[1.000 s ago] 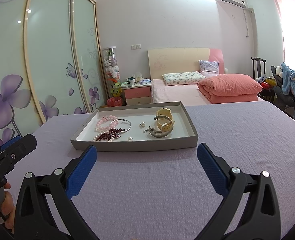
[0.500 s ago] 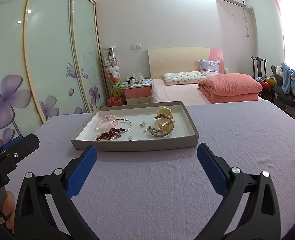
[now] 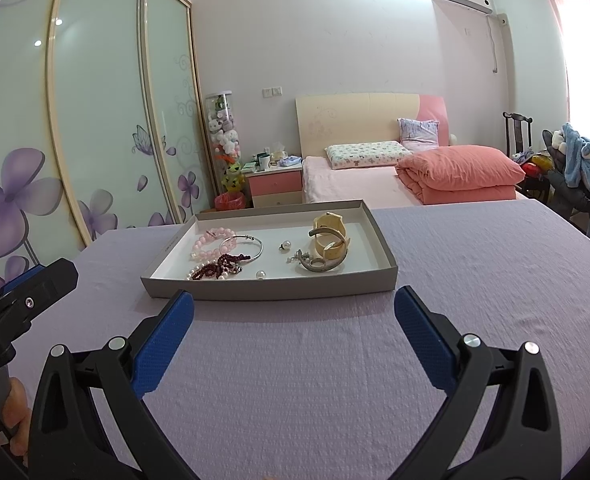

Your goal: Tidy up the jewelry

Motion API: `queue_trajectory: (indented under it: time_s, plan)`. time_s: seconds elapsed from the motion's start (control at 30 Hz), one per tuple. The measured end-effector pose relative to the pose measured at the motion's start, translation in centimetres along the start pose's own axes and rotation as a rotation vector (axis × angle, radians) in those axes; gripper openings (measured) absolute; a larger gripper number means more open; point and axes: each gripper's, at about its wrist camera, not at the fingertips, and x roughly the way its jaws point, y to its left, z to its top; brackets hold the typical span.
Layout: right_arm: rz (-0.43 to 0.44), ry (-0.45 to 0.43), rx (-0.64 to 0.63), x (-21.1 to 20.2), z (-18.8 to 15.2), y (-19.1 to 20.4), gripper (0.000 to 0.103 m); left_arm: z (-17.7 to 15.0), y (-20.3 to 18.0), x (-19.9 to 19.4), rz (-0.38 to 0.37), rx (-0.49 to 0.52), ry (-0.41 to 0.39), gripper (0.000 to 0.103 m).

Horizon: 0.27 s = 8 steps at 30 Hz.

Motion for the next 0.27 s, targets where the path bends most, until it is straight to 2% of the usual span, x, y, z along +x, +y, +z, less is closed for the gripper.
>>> queue_trajectory:
  time_s: [0.27]
  plan:
    - [0.000, 0.000, 0.000, 0.00, -0.01, 0.02, 0.100, 0.21, 0.06, -0.10, -0.005, -0.004, 0.004, 0.099]
